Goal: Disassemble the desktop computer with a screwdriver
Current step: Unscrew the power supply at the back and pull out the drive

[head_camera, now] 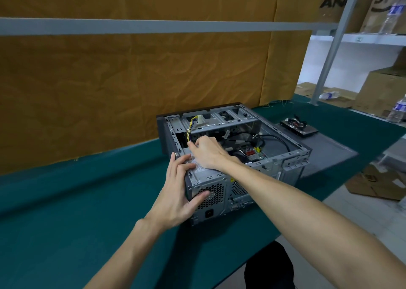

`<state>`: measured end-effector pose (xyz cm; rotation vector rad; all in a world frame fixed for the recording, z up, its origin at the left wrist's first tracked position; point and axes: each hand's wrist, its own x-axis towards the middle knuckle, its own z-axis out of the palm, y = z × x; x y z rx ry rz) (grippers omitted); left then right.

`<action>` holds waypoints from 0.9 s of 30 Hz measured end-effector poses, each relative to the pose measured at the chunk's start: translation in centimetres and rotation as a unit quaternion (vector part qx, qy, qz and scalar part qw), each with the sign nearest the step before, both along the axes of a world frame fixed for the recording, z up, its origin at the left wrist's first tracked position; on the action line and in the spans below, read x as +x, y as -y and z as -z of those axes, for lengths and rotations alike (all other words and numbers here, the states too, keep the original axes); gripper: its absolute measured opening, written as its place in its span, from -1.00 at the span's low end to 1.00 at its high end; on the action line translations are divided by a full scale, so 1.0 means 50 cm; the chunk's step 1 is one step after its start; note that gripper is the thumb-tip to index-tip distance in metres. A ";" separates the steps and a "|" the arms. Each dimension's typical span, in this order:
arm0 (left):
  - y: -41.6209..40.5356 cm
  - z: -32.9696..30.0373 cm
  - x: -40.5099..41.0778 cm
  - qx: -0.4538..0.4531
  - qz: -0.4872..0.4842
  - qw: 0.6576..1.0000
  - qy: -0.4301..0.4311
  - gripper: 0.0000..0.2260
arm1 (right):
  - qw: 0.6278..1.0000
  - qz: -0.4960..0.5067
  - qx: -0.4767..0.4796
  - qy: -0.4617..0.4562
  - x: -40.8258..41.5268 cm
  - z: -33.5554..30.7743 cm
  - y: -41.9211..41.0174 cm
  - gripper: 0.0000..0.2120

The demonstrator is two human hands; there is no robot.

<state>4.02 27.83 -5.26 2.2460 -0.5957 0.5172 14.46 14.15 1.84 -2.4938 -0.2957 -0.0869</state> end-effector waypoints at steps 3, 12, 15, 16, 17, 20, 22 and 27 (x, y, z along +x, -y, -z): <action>0.001 -0.002 0.000 -0.002 0.000 1.000 -0.006 -0.42 | 1.000 0.005 -0.007 -0.004 0.001 -0.001 -0.002 -0.47; 0.001 0.000 0.001 -0.017 -0.006 1.000 -0.005 -0.47 | 0.999 0.018 -0.028 -0.011 0.006 -0.005 -0.015 -0.54; 0.000 0.001 0.002 -0.022 -0.015 1.000 -0.004 -0.45 | 0.999 0.006 -0.036 -0.011 0.009 -0.005 -0.016 -0.54; 0.001 0.001 0.004 -0.028 -0.014 0.999 -0.003 -0.45 | 0.999 0.003 -0.037 -0.009 0.011 -0.005 -0.012 -0.54; 0.001 0.002 0.006 -0.033 -0.012 0.999 -0.001 -0.44 | 0.999 -0.001 -0.035 -0.008 0.012 -0.004 -0.007 -0.54; 0.001 0.007 0.013 -0.040 -0.006 0.999 0.007 -0.43 | 0.999 -0.011 -0.031 -0.008 0.018 -0.004 0.000 -0.51; 0.000 0.007 0.010 -0.035 -0.008 0.999 0.005 -0.42 | 0.999 -0.016 -0.033 -0.008 0.018 -0.004 -0.002 -0.50; -0.002 -0.011 -0.009 -0.131 0.002 0.990 -0.043 -0.41 | 0.999 -0.025 -0.024 -0.005 0.013 -0.004 0.005 -0.47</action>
